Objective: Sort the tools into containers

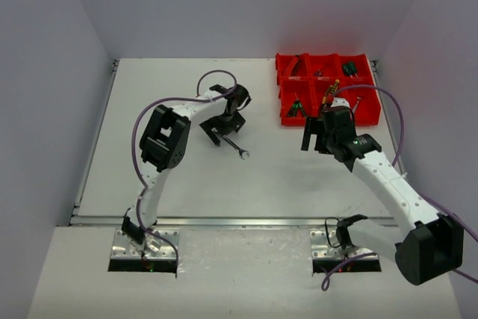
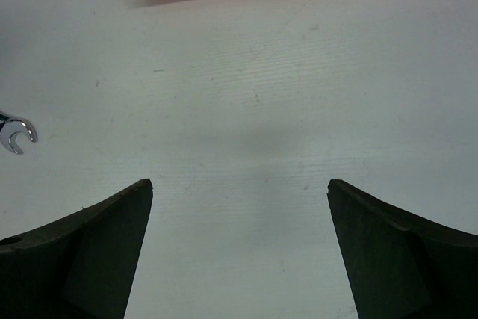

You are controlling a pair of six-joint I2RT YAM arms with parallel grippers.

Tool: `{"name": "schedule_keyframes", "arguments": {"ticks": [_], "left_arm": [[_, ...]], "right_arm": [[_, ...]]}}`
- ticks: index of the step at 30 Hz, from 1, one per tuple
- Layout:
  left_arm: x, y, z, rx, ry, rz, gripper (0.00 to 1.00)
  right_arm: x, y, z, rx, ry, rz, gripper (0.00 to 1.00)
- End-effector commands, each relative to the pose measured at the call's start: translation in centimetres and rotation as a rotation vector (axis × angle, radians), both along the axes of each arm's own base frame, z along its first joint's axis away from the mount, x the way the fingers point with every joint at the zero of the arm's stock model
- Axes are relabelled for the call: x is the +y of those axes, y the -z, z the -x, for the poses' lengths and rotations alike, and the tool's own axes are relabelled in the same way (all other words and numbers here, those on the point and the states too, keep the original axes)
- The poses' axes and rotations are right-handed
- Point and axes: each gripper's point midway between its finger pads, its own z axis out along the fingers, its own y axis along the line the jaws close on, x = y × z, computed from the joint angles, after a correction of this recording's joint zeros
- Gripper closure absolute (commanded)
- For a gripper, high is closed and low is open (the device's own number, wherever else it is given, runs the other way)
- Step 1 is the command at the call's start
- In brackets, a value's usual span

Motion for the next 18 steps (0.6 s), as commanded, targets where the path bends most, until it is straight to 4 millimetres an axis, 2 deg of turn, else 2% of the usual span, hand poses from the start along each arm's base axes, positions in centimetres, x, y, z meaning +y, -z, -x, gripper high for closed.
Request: {"name": "schedule_keyframes", "arguments": {"ticks": [1, 5, 8, 12, 15, 18], "left_arm": [[-1.3, 1.0, 1.1, 0.078, 0.013, 0.064, 0.13], [-1.2, 1.4, 2.6, 0.135, 0.023, 0.072, 0.18], [-0.6, 1.3, 3.4, 0.134, 0.014, 0.057, 0.26], [0.0, 1.0, 3.4, 0.119, -0.003, 0.034, 0.32], [0.3, 1.2, 3.2, 0.120, -0.003, 0.014, 0.49], [0.2, 1.9, 3.5, 0.140, 0.003, 0.016, 0.79]], "right_arm": [[0.0, -1.2, -0.8, -0.060, 0.004, -0.002, 0.01], [-0.2, -1.3, -0.7, -0.070, 0.009, 0.001, 0.01], [-0.2, -1.5, -0.6, -0.083, 0.010, -0.004, 0.01], [-0.2, -1.8, -0.6, -0.097, 0.011, -0.010, 0.01], [-0.4, -1.8, -0.5, -0.105, 0.016, -0.010, 0.01], [-0.5, -2.2, -0.5, -0.125, 0.024, -0.012, 0.01]]}}
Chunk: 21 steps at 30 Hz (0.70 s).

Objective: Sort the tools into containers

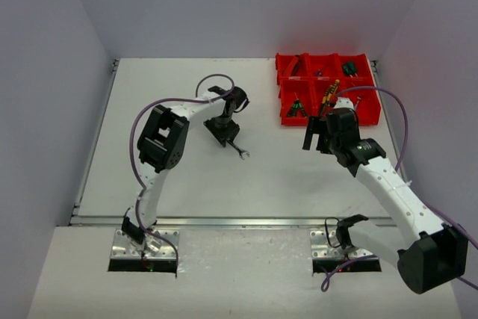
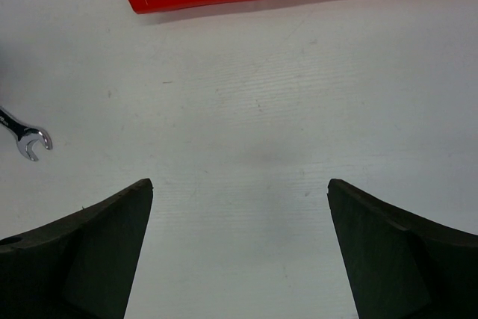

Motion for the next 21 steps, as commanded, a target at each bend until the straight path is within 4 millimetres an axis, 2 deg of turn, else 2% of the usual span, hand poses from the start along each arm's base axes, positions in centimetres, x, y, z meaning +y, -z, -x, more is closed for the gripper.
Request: {"name": "schedule_keyframes", "arguments": {"ticks": [1, 2, 4, 9, 12, 13, 15, 17, 21], "left_arm": [[0.6, 1.8, 1.3, 0.061, 0.001, -0.031, 0.89], [0.5, 2.0, 1.4, 0.064, 0.004, -0.028, 0.95], [0.5, 2.2, 1.5, 0.063, 0.010, -0.021, 1.00], [0.6, 1.5, 1.6, 0.000, 0.067, 0.004, 1.00], [1.2, -0.2, 1.4, -0.086, 0.086, -0.013, 1.00], [1.4, -0.9, 1.5, -0.121, 0.103, -0.022, 1.00], [0.9, -4.1, 0.9, -0.255, 0.156, -0.012, 1.00], [0.3, -5.9, 0.9, -0.339, 0.212, 0.000, 1.00], [-2.2, -10.0, 2.0, -0.537, 0.379, 0.066, 1.00]], "right_arm": [[-0.5, -1.3, -0.5, -0.076, 0.025, 0.000, 0.01], [-0.4, -1.4, -0.5, -0.084, 0.024, -0.004, 0.01], [-0.2, -1.4, -0.6, -0.096, 0.012, -0.016, 0.01], [0.9, -2.1, -0.6, -0.153, -0.033, -0.072, 0.01], [2.1, -2.4, -0.7, -0.194, -0.096, -0.119, 0.01], [3.1, -2.5, -0.6, -0.197, -0.141, -0.151, 0.01], [4.7, -2.2, -0.5, -0.180, -0.212, -0.203, 0.01], [5.9, -1.5, -0.4, -0.137, -0.256, -0.241, 0.01], [9.1, -1.6, -0.3, -0.097, -0.357, -0.379, 0.01]]}}
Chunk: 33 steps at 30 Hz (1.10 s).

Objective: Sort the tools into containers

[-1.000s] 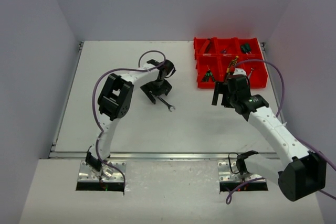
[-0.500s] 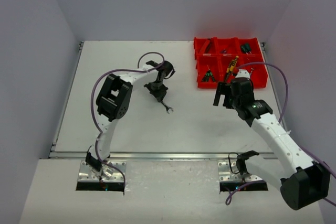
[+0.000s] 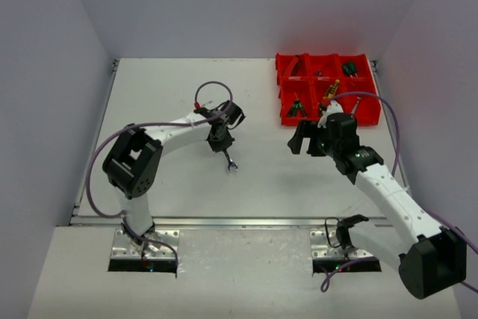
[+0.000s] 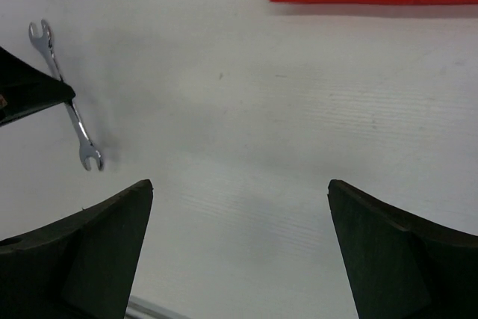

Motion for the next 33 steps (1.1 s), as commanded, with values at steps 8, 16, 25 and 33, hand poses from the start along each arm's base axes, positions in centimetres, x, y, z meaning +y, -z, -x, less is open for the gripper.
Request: {"name": "schedule_keyframes", "arguments": {"ticks": [8, 16, 25, 33], "left_arm": [[-10.4, -15.9, 3.7, -0.675, 0.621, 0.508, 1.00], [-12.4, -19.1, 8.2, -0.799, 0.837, 0.667, 1.00], [-13.6, -19.1, 9.1, -0.777, 0.866, 0.685, 1.00], [-14.0, -18.9, 9.4, -0.766, 0.875, 0.685, 1.00]], "right_arm": [[10.9, -3.9, 0.9, 0.057, -0.345, -0.594, 0.02], [13.2, -5.7, 1.3, -0.002, -0.397, -0.682, 0.10], [14.2, -5.5, 1.5, -0.040, -0.376, -0.585, 0.33], [14.3, -5.5, 1.4, -0.054, -0.363, -0.551, 0.61]]}}
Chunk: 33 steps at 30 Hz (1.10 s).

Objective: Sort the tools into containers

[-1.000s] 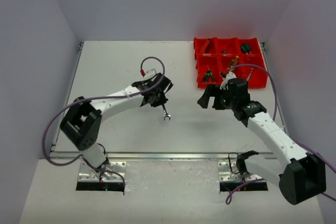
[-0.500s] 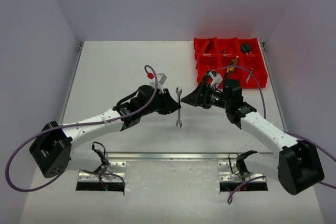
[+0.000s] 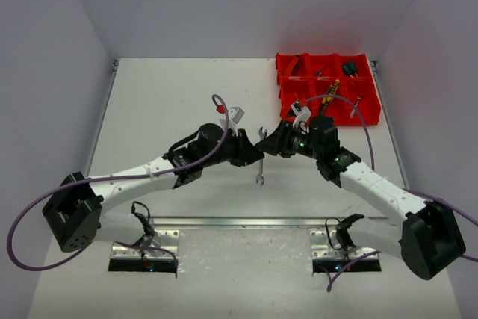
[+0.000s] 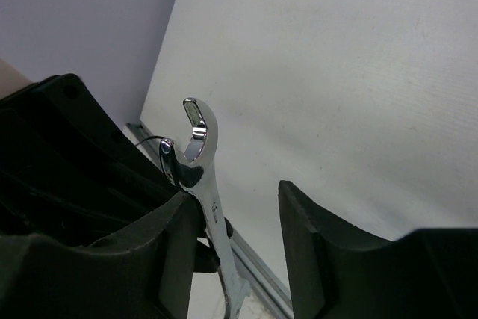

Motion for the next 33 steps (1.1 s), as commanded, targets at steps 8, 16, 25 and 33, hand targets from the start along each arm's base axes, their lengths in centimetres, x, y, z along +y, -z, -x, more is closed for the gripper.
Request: {"name": "schedule_keyframes", "arguments": {"ticks": [8, 16, 25, 33], "left_arm": [[-1.2, -3.1, -1.2, -0.097, -0.008, 0.039, 1.00], [1.5, -3.3, -3.0, -0.114, -0.165, -0.059, 0.02], [13.0, -5.2, -3.0, -0.086, -0.575, -0.338, 0.00], [20.9, -8.6, 0.7, -0.179, -0.689, -0.386, 0.00]], "right_arm": [[1.0, -3.0, -0.5, -0.104, -0.034, -0.040, 1.00], [-0.2, -2.9, -1.6, -0.114, 0.035, 0.040, 1.00], [-10.7, -2.8, -9.3, -0.105, 0.352, 0.307, 1.00], [-27.3, -0.5, -16.2, 0.058, 0.851, 0.657, 1.00]]}}
